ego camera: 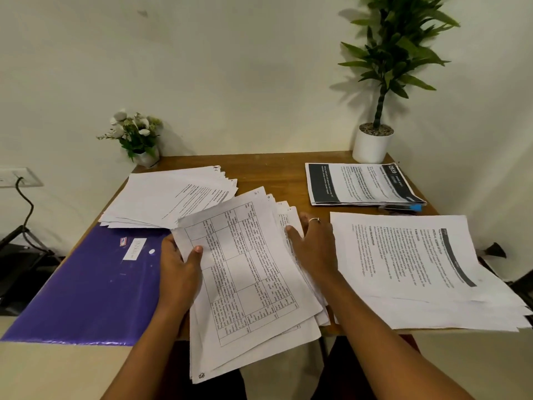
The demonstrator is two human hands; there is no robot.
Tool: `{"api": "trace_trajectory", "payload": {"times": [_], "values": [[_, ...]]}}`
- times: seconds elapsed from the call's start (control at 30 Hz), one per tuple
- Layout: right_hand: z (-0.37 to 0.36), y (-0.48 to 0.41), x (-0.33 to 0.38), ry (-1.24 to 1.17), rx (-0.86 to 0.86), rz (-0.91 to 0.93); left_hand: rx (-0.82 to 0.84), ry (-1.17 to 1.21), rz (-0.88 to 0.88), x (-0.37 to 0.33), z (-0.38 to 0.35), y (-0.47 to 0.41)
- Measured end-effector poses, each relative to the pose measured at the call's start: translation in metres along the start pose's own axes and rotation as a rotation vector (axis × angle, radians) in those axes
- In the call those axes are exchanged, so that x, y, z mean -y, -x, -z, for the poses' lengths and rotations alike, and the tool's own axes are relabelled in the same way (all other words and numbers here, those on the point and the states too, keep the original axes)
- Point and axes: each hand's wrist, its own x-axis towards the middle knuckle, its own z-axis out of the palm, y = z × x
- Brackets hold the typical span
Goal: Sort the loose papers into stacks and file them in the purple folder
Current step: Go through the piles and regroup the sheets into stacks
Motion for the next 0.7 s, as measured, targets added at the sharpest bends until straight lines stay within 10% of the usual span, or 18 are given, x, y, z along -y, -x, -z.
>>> {"api": "trace_trajectory", "payload": {"times": [0.7], "values": [[0.0036, 0.0039, -0.0048, -0.216, 0.072, 0.305, 0.099, -0.023, -0.033, 0.0029, -0.0021, 0.0012]]}}
